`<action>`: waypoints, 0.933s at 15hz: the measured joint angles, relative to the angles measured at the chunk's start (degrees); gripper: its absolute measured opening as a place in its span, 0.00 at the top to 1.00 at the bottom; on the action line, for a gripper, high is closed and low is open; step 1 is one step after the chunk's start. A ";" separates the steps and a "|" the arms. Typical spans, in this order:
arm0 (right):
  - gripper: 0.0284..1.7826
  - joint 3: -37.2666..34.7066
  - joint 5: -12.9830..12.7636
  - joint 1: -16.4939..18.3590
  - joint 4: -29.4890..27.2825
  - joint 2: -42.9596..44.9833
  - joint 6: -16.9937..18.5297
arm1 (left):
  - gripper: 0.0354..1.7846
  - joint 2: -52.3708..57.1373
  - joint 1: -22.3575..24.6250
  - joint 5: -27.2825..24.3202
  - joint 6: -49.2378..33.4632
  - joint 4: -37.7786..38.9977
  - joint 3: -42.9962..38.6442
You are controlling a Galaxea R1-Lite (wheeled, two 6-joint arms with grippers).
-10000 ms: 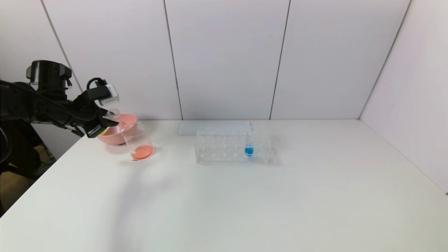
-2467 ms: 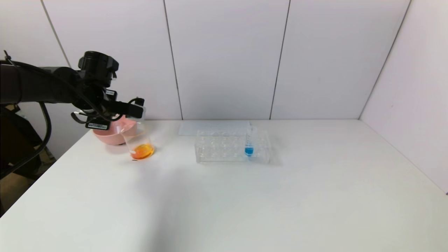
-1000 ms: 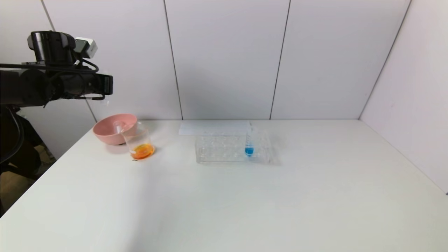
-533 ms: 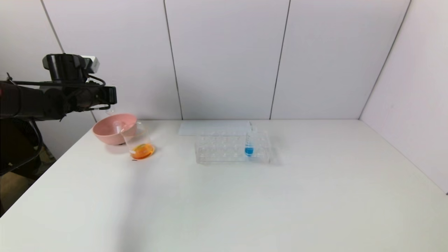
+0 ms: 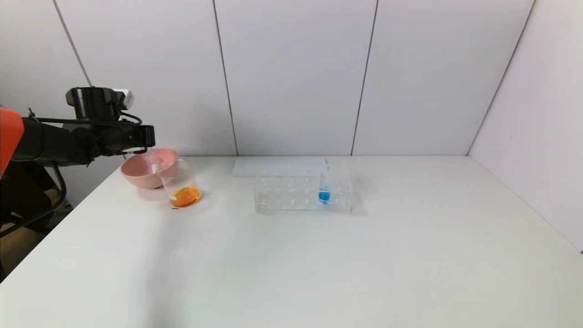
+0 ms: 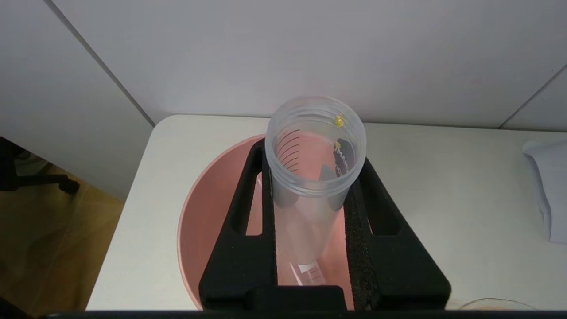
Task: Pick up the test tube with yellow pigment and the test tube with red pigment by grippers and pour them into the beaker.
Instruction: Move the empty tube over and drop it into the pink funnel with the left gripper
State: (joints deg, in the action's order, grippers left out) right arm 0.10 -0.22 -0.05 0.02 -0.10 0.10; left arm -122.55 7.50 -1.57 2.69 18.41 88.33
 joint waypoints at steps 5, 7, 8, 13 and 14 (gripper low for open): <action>0.05 0.00 0.00 0.02 0.00 0.00 -0.02 | 0.76 -2.47 0.00 -1.69 -0.02 1.51 0.01; 0.05 0.00 0.00 0.00 0.00 0.00 0.00 | 0.76 -3.39 -0.06 -2.41 0.17 1.43 0.11; 0.05 0.00 -0.02 -0.05 0.00 0.00 -0.02 | 0.76 -3.69 -0.12 -2.47 0.17 1.38 0.22; 0.05 0.00 0.01 -0.02 -0.02 0.00 0.00 | 0.57 -4.10 -0.09 -2.47 0.17 1.10 0.59; 0.05 0.00 0.00 0.00 -0.02 0.00 0.00 | 0.48 -4.11 -0.09 -2.45 0.17 1.07 0.61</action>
State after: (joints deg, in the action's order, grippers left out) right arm 0.10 -0.22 -0.05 0.00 -0.10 0.10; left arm -126.66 7.41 -4.02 2.86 19.48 88.94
